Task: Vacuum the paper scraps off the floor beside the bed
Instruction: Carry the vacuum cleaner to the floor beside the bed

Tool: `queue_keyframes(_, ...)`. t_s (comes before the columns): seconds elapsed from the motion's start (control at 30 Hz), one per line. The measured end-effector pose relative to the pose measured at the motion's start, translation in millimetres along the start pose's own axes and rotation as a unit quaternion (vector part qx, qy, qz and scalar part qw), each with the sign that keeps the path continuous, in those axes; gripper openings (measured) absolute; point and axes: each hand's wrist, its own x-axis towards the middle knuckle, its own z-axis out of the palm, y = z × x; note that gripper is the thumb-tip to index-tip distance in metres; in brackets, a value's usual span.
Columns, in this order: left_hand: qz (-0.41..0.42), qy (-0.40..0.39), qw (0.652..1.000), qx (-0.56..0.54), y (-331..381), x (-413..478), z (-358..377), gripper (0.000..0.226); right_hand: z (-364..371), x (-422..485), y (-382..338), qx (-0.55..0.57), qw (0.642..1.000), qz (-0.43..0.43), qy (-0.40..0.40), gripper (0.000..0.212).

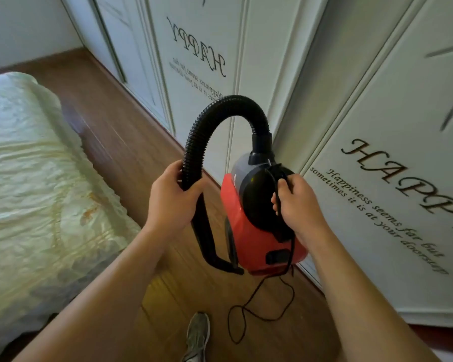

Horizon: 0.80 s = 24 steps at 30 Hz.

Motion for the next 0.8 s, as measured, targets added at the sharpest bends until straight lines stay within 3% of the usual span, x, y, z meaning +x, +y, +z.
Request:
queue_keyframes(0.3, 0.031, 0.062, 0.997, -0.039, 54.3, 28.1, -83.4, 0.027, 32.0, -2.4, -119.8, 0.029, 0.998, -0.056, -0.022, 0.017)
queue_keyframes(0.63, 0.090, 0.078, 0.986, -0.112, 77.8, 78.9, -162.6, 0.024, 94.8, 17.2, -221.6, 0.024, 0.991, -0.129, -0.026, 0.019)
queue_keyframes(0.8, 0.120, 0.103, 0.977, -0.141, 91.0, 108.7, -192.0, 0.031, 121.3, 33.3, -269.6, 0.042, 0.985, -0.162, -0.033, 0.021)
